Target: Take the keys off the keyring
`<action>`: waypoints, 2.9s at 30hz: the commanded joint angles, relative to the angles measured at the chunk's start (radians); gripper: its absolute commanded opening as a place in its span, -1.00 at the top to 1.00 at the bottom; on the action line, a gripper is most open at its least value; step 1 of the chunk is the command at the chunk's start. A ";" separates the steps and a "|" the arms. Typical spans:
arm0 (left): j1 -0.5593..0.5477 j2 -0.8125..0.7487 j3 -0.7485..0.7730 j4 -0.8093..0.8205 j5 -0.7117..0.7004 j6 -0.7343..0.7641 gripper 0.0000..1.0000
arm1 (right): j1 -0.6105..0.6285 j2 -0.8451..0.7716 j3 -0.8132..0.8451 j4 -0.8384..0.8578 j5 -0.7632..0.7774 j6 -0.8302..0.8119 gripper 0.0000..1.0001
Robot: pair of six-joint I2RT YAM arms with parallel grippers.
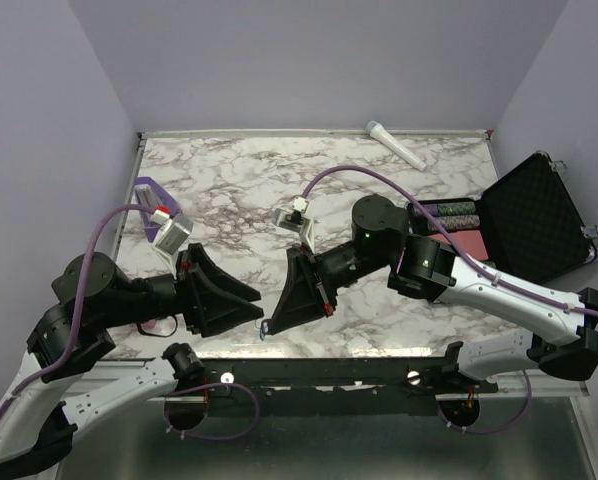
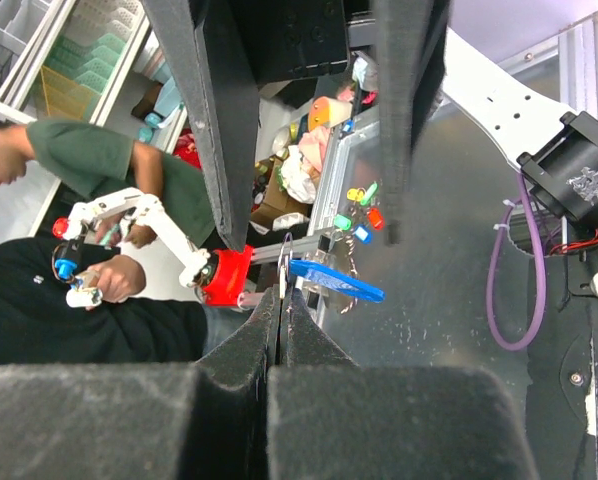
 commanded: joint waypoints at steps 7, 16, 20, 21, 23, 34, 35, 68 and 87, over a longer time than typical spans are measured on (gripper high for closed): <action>-0.005 0.016 0.048 -0.061 0.070 0.060 0.13 | 0.000 -0.008 0.029 -0.031 0.013 -0.021 0.99; -0.003 0.047 0.071 -0.124 0.117 0.095 0.17 | 0.000 0.003 0.038 -0.038 0.012 -0.027 0.99; -0.006 0.043 0.073 -0.121 0.112 0.098 0.26 | 0.000 0.006 0.041 -0.040 0.013 -0.027 0.99; -0.005 0.043 0.073 -0.122 0.112 0.100 0.30 | 0.000 0.006 0.041 -0.041 0.013 -0.027 0.99; -0.005 0.043 0.071 -0.119 0.109 0.100 0.33 | 0.002 0.008 0.044 -0.041 0.012 -0.027 0.99; -0.005 0.014 0.020 -0.072 0.009 0.029 1.00 | 0.002 0.006 0.040 -0.040 0.043 -0.029 0.99; -0.003 0.013 0.016 -0.067 -0.003 0.019 1.00 | 0.000 0.006 0.041 -0.040 0.050 -0.027 0.99; -0.005 -0.185 -0.119 0.071 -0.618 -0.326 1.00 | 0.000 0.034 -0.055 0.265 0.245 0.132 0.99; -0.003 -0.191 -0.095 0.046 -0.643 -0.310 0.81 | 0.000 0.046 -0.054 0.259 0.277 0.134 0.99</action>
